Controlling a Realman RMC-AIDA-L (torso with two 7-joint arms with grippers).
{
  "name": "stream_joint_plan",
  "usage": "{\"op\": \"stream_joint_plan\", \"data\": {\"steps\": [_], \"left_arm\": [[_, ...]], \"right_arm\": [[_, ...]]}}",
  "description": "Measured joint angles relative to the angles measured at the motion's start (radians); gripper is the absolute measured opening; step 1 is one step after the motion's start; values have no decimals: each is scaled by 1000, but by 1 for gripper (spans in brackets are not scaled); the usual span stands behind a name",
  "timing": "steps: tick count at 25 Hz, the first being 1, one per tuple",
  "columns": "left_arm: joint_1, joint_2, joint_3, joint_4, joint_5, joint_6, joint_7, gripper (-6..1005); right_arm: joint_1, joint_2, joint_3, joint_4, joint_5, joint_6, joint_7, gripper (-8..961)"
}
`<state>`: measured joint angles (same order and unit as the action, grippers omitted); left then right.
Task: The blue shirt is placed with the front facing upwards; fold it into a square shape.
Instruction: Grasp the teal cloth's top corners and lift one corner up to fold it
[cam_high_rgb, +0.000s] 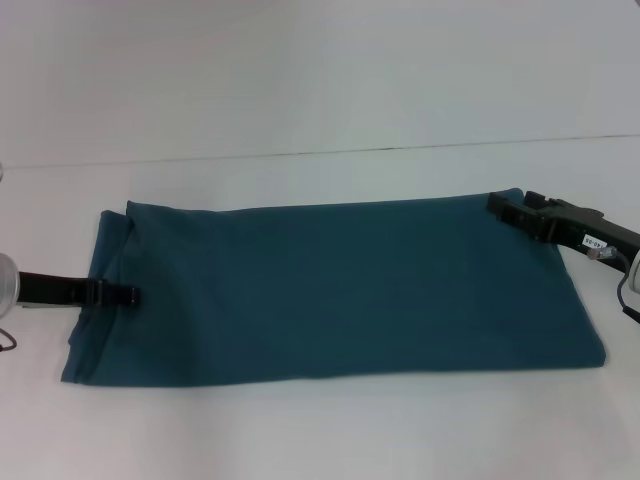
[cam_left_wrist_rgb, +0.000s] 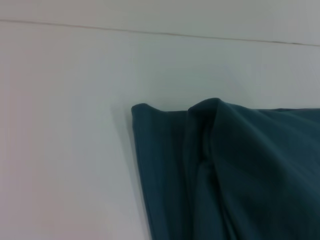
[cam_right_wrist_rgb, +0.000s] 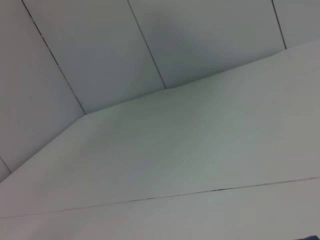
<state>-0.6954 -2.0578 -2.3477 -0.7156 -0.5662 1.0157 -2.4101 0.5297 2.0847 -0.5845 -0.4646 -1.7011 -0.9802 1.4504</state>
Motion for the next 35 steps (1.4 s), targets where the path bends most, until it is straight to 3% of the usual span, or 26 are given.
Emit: {"op": "stream_joint_plan", "data": {"steps": [12, 18, 20, 26, 35], "left_arm": [[-10, 2, 1, 19, -6, -11, 26, 657], [-10, -2, -6, 8, -26, 5, 47, 413], [-10, -2, -9, 7, -49, 11, 62, 211], [-3, 3, -11, -13, -111, 46, 92, 61], [13, -4, -13, -106, -124, 134, 85, 60]], "right_arm": [[4, -2, 0, 11, 0, 7, 1, 737], [7, -2, 0, 12, 0, 9, 11, 736], [7, -2, 0, 12, 0, 10, 14, 736], [5, -2, 0, 12, 0, 11, 14, 736], [-1, -2, 6, 5, 7, 4, 6, 735]]}}
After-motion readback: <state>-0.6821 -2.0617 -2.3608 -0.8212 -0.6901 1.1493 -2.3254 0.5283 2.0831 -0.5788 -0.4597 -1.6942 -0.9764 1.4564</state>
